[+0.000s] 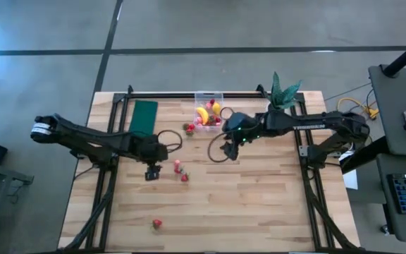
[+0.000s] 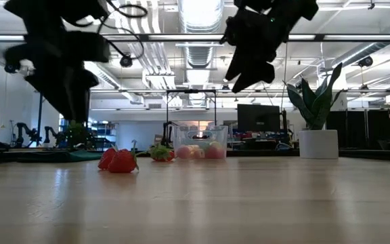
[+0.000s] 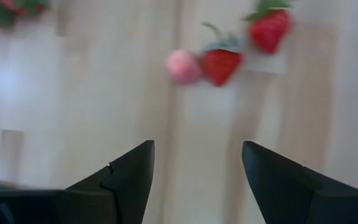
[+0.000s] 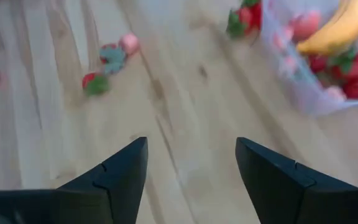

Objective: Pick and placing Produce into tupperware
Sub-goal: Put the red strawberry into the transparent bin

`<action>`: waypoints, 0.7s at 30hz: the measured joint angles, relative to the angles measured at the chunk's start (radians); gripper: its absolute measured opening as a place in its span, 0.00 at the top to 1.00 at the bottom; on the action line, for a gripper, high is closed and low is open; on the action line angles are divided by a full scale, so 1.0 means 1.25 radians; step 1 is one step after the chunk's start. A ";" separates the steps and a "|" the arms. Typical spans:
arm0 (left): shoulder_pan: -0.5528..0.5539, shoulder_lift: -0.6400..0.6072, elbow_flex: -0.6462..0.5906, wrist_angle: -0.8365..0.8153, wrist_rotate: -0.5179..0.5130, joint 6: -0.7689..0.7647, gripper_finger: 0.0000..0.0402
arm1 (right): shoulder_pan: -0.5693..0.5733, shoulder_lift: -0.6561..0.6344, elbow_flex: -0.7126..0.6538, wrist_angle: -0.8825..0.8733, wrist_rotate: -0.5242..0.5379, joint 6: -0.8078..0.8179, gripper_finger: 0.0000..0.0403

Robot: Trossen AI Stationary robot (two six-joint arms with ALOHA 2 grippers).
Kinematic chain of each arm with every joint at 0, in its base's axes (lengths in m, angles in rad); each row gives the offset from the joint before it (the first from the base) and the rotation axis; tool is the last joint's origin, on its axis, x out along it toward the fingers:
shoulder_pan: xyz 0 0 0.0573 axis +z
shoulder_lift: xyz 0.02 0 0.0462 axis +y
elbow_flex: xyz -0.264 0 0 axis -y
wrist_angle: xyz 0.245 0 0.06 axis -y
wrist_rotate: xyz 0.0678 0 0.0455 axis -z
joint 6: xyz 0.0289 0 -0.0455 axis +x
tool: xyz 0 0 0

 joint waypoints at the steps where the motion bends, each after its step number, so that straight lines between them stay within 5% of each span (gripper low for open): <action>1: -0.019 -0.013 -0.007 0.001 0.002 -0.008 0.43 | 0.009 0.014 0.017 -0.024 0.000 0.009 0.42; 12: -0.278 -0.110 -0.030 -0.009 0.197 -0.302 0.43 | 0.091 0.135 0.138 -0.156 0.029 0.028 0.42; 21: -0.450 -0.005 -0.015 0.105 0.244 -0.488 0.43 | 0.118 0.167 0.174 -0.167 0.063 0.062 0.42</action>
